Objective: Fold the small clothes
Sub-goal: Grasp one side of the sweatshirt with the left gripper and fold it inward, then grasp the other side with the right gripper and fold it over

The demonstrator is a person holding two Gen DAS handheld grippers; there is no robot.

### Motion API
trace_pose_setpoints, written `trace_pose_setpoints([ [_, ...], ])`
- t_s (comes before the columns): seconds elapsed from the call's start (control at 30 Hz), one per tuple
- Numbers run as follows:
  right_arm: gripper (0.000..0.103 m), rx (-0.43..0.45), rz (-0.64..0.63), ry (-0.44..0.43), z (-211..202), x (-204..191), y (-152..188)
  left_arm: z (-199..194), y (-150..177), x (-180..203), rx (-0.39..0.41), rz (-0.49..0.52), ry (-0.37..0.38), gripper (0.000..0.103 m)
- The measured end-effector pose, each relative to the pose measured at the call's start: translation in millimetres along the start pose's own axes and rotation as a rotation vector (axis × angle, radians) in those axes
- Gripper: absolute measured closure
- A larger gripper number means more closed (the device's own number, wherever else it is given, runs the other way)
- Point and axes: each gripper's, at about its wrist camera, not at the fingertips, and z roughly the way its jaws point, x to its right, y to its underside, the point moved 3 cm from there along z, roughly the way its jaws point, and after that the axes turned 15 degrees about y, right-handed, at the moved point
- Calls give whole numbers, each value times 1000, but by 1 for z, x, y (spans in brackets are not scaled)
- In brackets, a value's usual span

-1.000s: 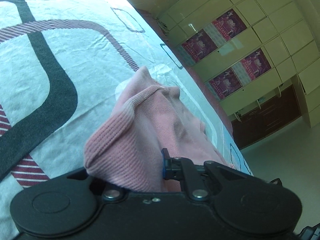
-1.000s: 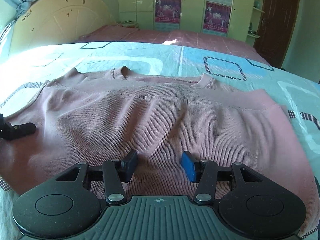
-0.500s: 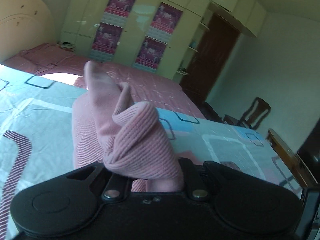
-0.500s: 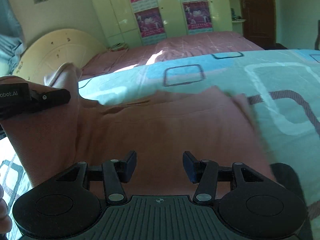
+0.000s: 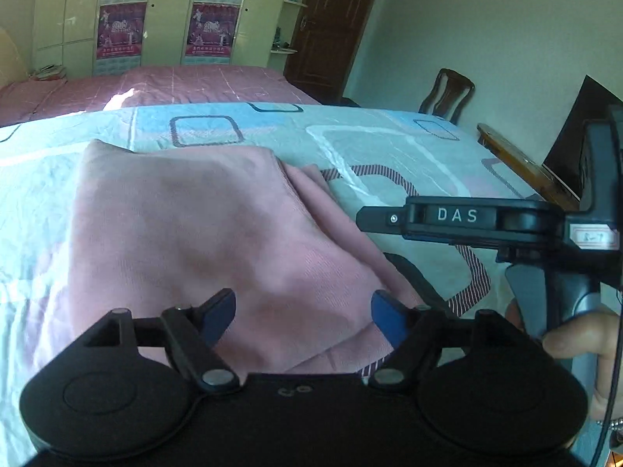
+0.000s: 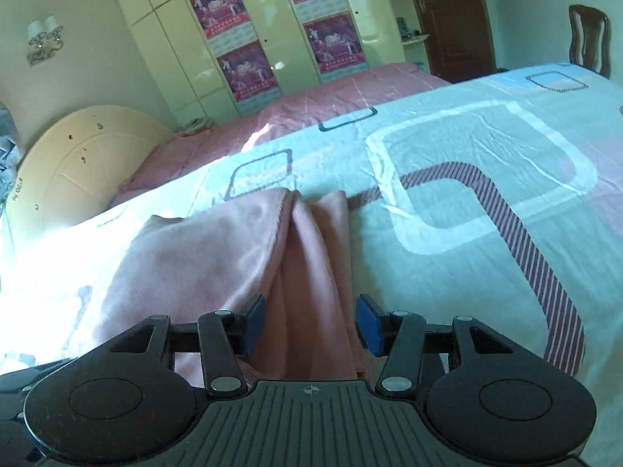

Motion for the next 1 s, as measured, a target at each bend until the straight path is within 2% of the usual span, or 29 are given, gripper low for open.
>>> trace_pose_setpoints([
  [0.03,21,20,-7,-9,-1,-4,-2,-9,-1,-3,21,-8,-16,27],
  [0.07,9,32,-17,-24,2,-9,-4,-18,-4,-8,51,-25,-39,26],
  [0.13,9,6,-59,-51,12,-22,-5,-34,-13,-24,115,-63,-102,25],
  [0.2,10,-40,-62,-79,29,-33,-3,-38,-19,-43,136,-89,-174,25],
  [0.23,12,-70,-47,-94,40,-35,-2,-39,-22,-51,141,-103,-191,26],
  [0.33,42,-143,-14,-79,72,-36,-1,-42,-25,-74,168,-139,-247,26],
  [0.37,47,-168,5,-89,82,-35,-1,-41,-26,-80,168,-143,-258,26],
  [0.47,48,-188,20,-114,93,-32,-4,-34,-29,-96,157,-175,-270,26],
  [0.5,56,-198,24,-126,92,-33,-5,-33,-29,-100,156,-185,-274,26],
  [0.53,81,-215,16,-135,91,-34,-4,-32,-30,-104,155,-195,-275,26],
  [0.57,86,-221,11,-136,90,-35,-2,-29,-30,-105,153,-201,-272,26],
  [0.67,86,-234,18,-139,91,-36,-1,-26,-29,-111,144,-204,-266,26],
  [0.73,91,-220,5,-137,90,-39,-4,-22,-26,-111,134,-191,-264,26],
  [0.9,93,-55,-102,-70,52,-46,-25,-17,-32,-105,143,-190,-225,26],
  [1.0,93,-30,-124,-23,37,-34,-27,-13,-31,-94,144,-182,-183,25],
])
